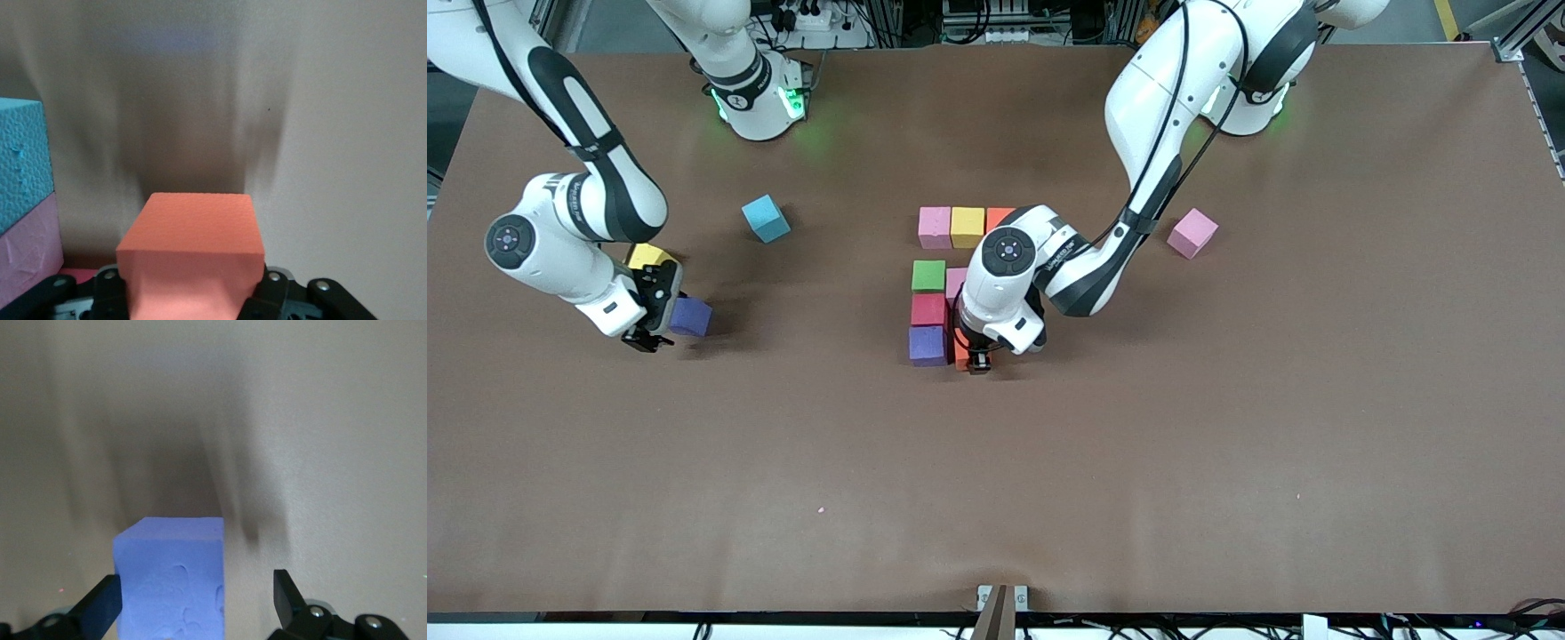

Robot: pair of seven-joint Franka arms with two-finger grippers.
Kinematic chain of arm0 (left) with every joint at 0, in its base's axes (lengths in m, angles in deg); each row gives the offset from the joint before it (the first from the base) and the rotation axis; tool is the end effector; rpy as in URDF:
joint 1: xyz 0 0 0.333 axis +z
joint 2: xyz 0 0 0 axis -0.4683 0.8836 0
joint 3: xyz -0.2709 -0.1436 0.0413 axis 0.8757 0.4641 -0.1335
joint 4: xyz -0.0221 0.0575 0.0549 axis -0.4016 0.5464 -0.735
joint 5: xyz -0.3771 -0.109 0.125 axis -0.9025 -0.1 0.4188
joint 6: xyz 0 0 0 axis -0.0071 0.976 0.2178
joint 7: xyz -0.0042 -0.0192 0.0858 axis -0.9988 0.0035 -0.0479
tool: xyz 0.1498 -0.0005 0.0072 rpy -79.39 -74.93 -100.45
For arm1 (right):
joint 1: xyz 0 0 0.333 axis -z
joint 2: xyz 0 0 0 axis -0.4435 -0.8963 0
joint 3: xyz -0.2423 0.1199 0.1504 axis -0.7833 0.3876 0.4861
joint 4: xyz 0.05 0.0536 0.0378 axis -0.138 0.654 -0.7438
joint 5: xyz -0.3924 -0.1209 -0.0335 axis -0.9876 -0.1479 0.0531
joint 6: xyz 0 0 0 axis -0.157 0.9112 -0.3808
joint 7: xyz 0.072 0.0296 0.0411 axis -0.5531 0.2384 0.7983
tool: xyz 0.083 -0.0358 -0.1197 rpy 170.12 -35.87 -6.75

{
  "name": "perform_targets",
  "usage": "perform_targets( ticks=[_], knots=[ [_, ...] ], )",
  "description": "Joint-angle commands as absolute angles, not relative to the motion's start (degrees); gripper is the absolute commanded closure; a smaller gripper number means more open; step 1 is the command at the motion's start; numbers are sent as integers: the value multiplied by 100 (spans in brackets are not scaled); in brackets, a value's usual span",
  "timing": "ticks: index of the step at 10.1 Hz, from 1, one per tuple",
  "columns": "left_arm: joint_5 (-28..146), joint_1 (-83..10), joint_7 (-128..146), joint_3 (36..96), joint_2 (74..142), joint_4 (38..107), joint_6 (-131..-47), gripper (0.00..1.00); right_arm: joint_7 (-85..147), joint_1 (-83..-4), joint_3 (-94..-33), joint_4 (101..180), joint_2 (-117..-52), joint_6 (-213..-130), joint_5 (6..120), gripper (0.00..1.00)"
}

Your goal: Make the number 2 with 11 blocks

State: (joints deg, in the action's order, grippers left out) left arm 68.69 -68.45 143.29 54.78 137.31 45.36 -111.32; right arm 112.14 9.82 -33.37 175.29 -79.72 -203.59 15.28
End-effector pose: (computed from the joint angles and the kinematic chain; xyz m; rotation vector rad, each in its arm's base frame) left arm 0.5511 -0.5679 0.1412 1.9432 2.1826 -0.1456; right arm 0.5145 -0.0871 0.1414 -2.3068 -2.0423 -0.0039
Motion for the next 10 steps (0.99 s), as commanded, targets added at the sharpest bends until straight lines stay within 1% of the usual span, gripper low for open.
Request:
perform_targets(
  ticks=[1, 5, 8, 9, 10],
  knots=[
    [6923, -7002, 14444, 5367, 13919, 4282, -11196, 82, 11323, 1032, -3398, 17587, -8174, -20634, 1439, 0],
    [6923, -7151, 14427, 5236, 13981, 4281, -11319, 82, 11315, 1076, -3425, 17631, -8192, -20661, 1439, 0],
    [6923, -7169, 14427, 5200, 14043, 4281, -11424, 82, 11253, 1103, -3600, 17631, -8315, -20617, 1509, 0],
    [6923, -7169, 14427, 5200, 14043, 4281, -11442, 77, 11253, 1103, -3610, 17631, -8333, -20617, 1509, 0],
    [6931, -7169, 14427, 5200, 14043, 4290, -11442, 31, 11253, 1094, -3610, 17631, -8324, -20608, 1518, 0]
  ],
)
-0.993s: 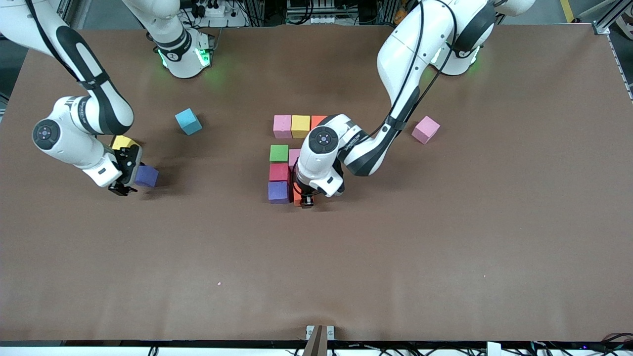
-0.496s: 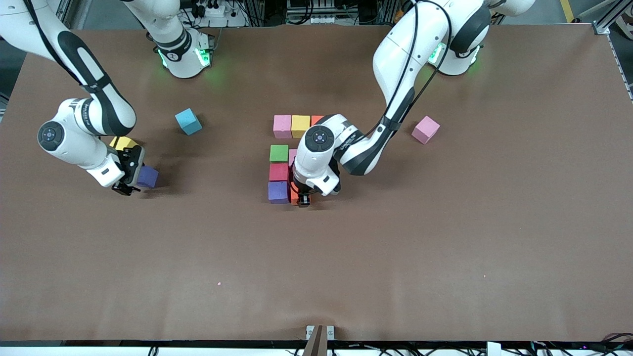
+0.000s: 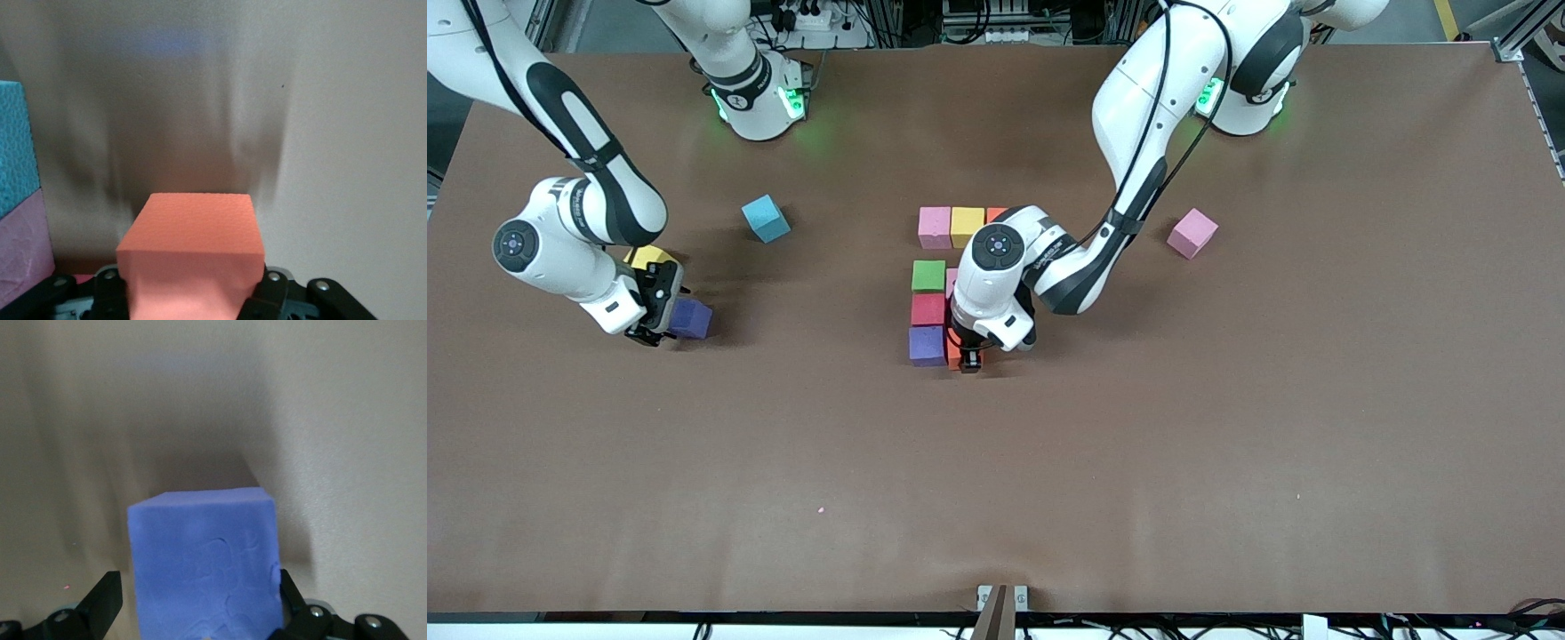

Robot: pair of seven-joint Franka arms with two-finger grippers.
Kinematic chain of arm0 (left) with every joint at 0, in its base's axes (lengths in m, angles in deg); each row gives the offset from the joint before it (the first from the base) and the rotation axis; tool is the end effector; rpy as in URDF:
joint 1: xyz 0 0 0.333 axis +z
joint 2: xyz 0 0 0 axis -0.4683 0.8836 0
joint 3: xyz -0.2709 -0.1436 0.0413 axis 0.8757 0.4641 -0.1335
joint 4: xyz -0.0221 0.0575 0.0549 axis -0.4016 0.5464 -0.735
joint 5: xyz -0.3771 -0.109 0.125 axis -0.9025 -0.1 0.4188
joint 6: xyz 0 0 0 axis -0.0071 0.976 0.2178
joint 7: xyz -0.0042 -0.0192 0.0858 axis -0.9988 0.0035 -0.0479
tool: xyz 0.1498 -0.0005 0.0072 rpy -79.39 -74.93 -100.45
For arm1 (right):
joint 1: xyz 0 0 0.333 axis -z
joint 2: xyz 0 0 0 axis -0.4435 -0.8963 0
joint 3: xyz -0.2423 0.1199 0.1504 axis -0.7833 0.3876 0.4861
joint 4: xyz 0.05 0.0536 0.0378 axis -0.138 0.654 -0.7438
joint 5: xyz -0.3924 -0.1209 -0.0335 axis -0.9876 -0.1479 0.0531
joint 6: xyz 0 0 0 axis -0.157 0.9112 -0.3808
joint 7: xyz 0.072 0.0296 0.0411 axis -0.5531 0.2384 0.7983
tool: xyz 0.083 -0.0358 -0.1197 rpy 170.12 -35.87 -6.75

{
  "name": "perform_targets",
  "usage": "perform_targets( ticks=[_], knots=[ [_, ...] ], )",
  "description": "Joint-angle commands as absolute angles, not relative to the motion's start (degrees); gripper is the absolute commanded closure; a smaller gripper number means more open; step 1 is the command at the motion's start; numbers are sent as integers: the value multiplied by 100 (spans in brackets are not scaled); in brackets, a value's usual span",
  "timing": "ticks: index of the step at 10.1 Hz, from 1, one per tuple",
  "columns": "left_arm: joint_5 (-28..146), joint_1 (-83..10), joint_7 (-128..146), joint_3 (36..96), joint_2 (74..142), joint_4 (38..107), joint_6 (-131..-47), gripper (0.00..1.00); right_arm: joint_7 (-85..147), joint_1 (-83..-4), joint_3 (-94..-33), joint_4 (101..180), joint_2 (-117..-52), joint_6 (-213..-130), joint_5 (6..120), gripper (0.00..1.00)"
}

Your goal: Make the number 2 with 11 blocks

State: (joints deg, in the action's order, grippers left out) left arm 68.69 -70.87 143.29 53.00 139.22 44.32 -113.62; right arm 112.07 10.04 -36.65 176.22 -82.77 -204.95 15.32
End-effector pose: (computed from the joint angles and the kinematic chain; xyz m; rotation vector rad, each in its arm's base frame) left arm 0.5436 -0.5800 0.1269 1.9540 2.1428 -0.1159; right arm 0.4938 -0.1107 0.1087 -2.3323 -1.9449 0.0289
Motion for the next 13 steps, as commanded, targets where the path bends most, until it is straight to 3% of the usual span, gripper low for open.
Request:
perform_targets(
  ticks=[1, 10, 11, 12, 13],
  knots=[
    [6958, -7169, 14409, 5165, 14025, 4299, -11442, 0, 11253, 1059, -3610, 17631, -8315, -20608, 1509, 0],
    [6975, -7038, 14365, 5217, 13138, 4352, -10134, 0, 11069, 725, -3592, 17560, -8175, -20616, 1527, 0],
    [6975, -6950, 14365, 5217, 13042, 4352, -9985, 0, 11069, 733, -3592, 17569, -8192, -20617, 1518, 4],
    [6975, -6889, 14330, 5217, 12936, 4352, -9800, 0, 11069, 733, -3592, 17569, -8201, -20608, 1527, 45],
    [6958, -6827, 14217, 5226, 12831, 4360, -9633, 0, 11060, 733, -3592, 17560, -8175, -20582, 1518, 66]
  ],
)
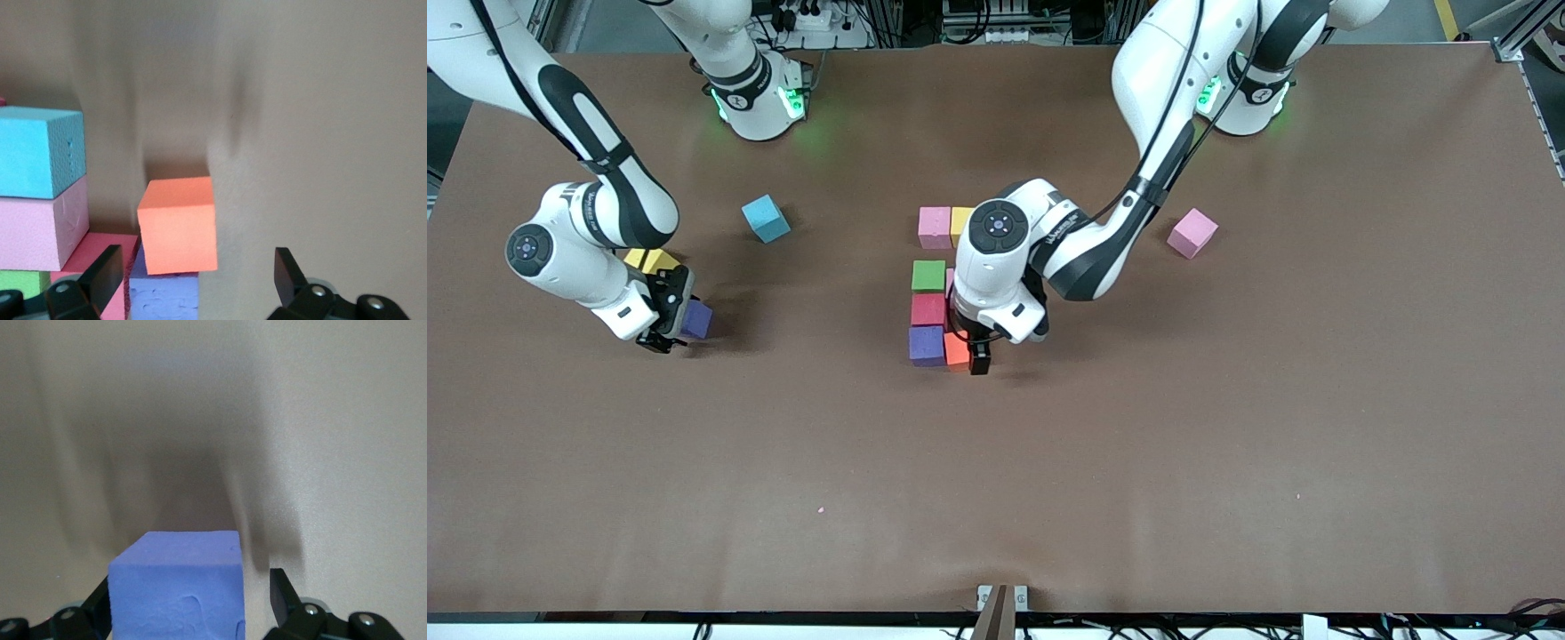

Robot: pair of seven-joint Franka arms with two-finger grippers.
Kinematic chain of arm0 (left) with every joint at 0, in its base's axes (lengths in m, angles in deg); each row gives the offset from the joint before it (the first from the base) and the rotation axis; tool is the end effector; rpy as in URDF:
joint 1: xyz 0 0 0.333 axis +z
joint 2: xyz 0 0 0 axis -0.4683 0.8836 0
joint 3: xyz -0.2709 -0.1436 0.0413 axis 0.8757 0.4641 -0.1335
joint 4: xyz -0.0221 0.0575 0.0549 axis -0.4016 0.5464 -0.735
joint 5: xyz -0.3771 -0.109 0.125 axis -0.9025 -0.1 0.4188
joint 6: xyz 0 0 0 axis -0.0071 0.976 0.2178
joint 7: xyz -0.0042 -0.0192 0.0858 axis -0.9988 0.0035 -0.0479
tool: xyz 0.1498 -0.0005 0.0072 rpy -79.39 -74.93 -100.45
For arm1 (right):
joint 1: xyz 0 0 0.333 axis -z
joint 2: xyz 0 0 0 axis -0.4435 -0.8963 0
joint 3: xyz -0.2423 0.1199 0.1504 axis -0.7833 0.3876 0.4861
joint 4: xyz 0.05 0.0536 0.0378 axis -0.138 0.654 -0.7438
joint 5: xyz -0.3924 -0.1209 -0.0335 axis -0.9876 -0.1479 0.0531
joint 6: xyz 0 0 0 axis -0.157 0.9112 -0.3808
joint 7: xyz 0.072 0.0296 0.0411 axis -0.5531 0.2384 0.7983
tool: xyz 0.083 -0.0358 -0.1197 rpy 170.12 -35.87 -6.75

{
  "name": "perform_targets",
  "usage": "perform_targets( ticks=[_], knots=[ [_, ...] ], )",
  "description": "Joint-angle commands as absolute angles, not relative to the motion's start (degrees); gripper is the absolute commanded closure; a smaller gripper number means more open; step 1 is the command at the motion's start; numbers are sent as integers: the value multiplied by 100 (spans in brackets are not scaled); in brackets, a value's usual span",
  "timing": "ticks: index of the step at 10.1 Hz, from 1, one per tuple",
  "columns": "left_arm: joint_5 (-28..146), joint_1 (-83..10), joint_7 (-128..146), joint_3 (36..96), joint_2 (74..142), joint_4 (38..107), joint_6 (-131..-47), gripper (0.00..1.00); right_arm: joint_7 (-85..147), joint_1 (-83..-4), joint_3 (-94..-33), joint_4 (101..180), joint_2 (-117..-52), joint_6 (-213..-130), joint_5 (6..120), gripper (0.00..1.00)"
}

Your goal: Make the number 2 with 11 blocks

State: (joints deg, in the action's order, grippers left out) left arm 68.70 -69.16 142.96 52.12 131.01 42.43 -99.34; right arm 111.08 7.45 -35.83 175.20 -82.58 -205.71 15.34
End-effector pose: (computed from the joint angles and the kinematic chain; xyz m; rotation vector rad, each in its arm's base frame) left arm 0.5673 -0.5558 0.2275 1.9788 2.2181 -0.0763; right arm 0.5109 -0.0839 0.1182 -2.3139 -2.0067 -0.0048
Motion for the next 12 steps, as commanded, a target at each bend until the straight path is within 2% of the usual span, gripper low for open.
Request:
perform_targets(
  ticks=[1, 3, 5, 7, 11, 12],
  knots=[
    [6932, -6774, 14076, 5226, 12725, 4404, -9440, 0, 11068, 725, -3592, 17560, -8131, -20573, 1518, 69],
    [6914, -6625, 13839, 5235, 12593, 4588, -9088, 0, 11034, 672, -3557, 17552, -7921, -20564, 1527, 80],
    [6914, -6432, 13497, 5235, 12217, 5166, -9034, 0, 10291, 287, -3479, 17360, -7596, -20267, 1527, 80],
    [6914, -6011, 13119, 5235, 11882, 5467, -9017, 0, 9708, -152, -3198, 16693, -7533, -19442, 1527, 80],
    [6993, -5141, 11917, 5209, 11688, 5538, -8937, 0, 8770, -1539, -3179, 15918, -7717, -19210, 1553, 79],
    [6993, -4921, 11530, 5217, 11635, 5530, -8929, 0, 8513, -2108, -3188, 15647, -7753, -19210, 1562, 79]
  ],
)
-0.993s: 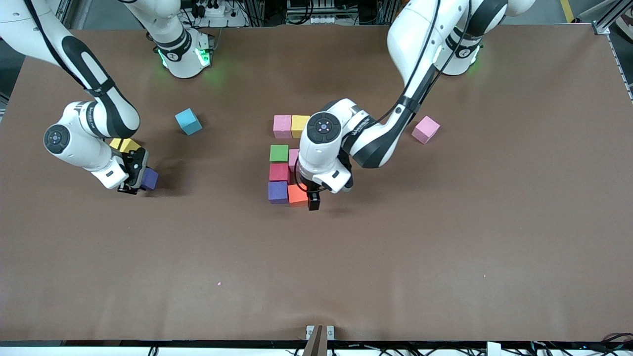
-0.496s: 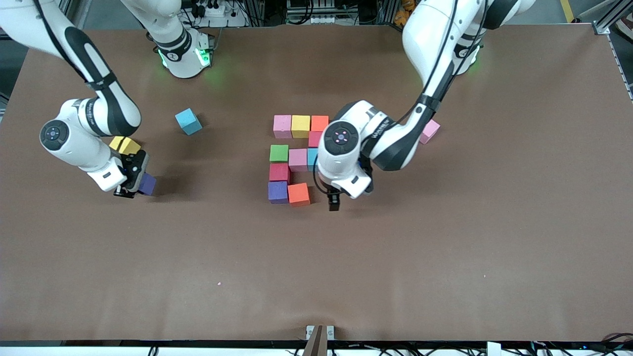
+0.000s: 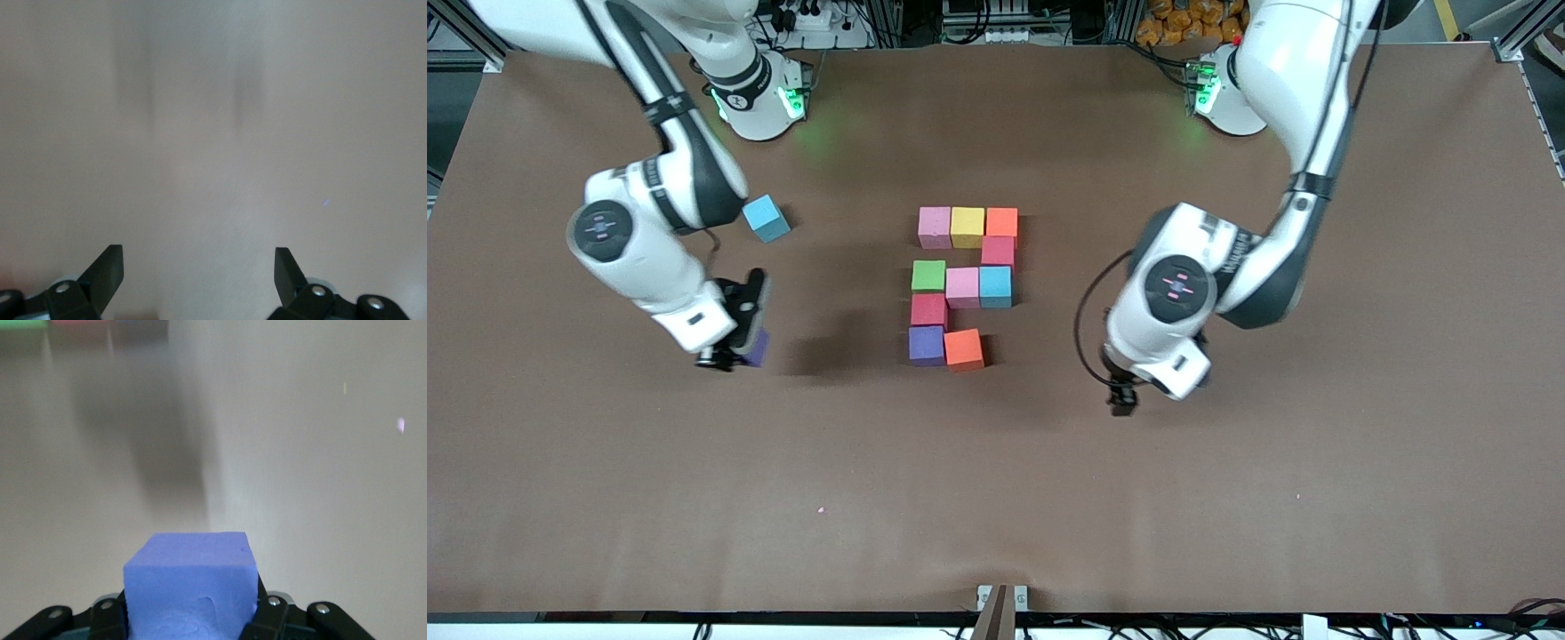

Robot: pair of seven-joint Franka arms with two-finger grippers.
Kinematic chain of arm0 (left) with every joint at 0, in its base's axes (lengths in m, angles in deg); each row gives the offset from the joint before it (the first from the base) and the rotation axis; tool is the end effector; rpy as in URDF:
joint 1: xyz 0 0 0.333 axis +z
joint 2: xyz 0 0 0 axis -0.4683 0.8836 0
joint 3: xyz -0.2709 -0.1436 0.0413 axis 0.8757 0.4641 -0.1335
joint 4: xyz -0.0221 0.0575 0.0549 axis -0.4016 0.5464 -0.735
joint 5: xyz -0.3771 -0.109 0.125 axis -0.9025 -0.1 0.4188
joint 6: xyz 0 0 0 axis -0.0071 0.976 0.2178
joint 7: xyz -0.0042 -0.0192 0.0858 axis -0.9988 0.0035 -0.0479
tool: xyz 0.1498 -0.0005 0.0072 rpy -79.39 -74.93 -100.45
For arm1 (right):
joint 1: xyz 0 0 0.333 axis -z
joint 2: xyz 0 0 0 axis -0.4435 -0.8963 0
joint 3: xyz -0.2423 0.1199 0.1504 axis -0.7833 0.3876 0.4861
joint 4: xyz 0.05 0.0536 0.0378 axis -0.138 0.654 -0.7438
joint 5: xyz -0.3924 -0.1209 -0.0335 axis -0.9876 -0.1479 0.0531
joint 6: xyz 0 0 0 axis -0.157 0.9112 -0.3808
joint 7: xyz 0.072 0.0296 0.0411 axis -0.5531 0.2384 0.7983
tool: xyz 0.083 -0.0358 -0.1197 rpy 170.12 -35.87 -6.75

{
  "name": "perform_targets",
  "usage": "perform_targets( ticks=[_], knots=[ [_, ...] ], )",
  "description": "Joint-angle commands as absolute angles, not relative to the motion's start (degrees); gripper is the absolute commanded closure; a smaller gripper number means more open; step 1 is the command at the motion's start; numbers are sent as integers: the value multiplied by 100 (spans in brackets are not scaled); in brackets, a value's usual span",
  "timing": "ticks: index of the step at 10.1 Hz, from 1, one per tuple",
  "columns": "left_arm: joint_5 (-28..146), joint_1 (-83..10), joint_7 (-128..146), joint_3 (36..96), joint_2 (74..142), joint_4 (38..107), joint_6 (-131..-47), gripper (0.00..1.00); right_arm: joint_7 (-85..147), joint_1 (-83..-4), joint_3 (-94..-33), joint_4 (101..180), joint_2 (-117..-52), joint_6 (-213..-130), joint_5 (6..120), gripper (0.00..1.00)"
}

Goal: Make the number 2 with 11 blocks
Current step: 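Lift the left gripper away while the right gripper carries purple to the figure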

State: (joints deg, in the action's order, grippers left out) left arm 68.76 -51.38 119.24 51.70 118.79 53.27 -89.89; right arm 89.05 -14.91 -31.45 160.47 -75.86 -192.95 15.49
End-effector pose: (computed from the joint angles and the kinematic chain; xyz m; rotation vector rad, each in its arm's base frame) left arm 0.6620 -0.3316 0.2798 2.1938 2.1982 -0.0254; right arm 0.5885 0.1552 0.2655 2.2847 2.0829 0.1197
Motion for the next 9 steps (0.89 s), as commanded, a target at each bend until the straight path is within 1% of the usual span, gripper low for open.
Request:
perform_targets(
  ticks=[1, 3, 4, 5, 6, 7, 8, 9],
  knots=[
    [6993, -4771, 11204, 5217, 11591, 5529, -8868, 0, 8276, -2671, -3205, 15305, -7823, -19158, 1545, 79],
    [6993, -4429, 10545, 5217, 11590, 5512, -8805, 0, 7496, -3412, -3241, 14392, -8496, -18554, 1544, 79],
    [6984, -4270, 10272, 5217, 11617, 5503, -8805, 0, 7152, -3954, -3371, 14135, -8752, -18577, 1510, 79],
    [6976, -4130, 10052, 5217, 11660, 5494, -8805, 0, 6809, -4821, -3947, 13628, -9094, -18543, 1518, 79],
    [7002, -4033, 9867, 5217, 11774, 5486, -8814, 0, 6701, -5517, -4492, 13144, -9437, -18534, 1562, 79],
    [6993, -3971, 9700, 5191, 11819, 5486, -8814, 0, 6700, -5933, -4785, 12757, -9788, -18534, 1719, 79],
    [6976, -3874, 9594, 5191, 11810, 5477, -8814, 0, 6622, -6233, -4953, 12413, -10131, -18551, 1990, 79],
    [6984, -3812, 9566, 5182, 11784, 5477, -8814, 0, 6578, -6402, -5094, 12166, -10370, -18577, 2045, 79]
  ],
)
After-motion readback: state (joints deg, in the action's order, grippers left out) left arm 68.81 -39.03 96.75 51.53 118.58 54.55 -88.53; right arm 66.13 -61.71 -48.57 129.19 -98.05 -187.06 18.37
